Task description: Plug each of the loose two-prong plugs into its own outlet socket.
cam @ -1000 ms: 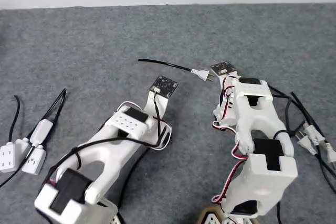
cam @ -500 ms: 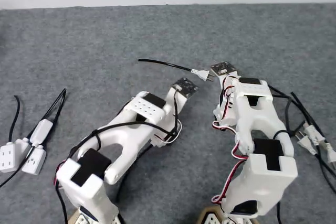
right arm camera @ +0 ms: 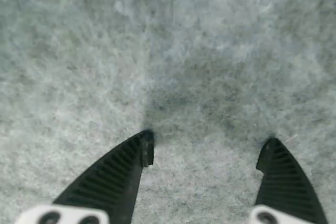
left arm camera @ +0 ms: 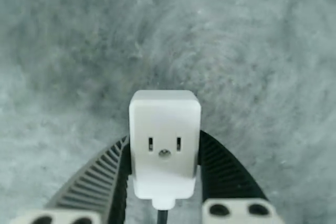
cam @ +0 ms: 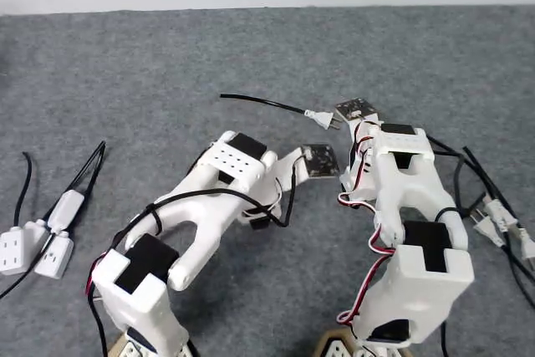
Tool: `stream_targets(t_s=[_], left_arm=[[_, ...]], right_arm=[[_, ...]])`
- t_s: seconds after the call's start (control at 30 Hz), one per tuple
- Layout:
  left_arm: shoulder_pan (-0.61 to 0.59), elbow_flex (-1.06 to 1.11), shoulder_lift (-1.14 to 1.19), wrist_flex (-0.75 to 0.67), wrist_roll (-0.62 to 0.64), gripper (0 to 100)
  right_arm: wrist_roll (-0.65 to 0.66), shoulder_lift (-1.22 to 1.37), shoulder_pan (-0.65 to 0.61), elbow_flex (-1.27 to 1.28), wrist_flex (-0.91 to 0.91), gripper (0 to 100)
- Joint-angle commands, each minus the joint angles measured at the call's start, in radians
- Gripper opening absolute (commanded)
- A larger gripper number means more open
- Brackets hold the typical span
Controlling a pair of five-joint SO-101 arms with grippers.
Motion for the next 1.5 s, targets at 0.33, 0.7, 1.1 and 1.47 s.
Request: stream_targets(t_s=[0.33,0.7,1.1,1.47], left_arm=[[0.014,-0.019,-0.006,-0.049,-0.046,1],[0.025,-0.17,-0.006,0.1,0.009,8],[0.015,-0.165,-0.002,0.104,0.044,17],[0.002,-0.255,-0.006,0.155,0.215,24]], right_arm=[[0.002,-0.004,-0.008,-0.002,-0.024,30.2],[0.025,-0.004,-0.01,0.0,-0.021,30.2],[0.029,-0.008,-0.007,0.002,-0.019,30.2],[0.028,-0.013,-0.004,0.011,-0.025,30.2]])
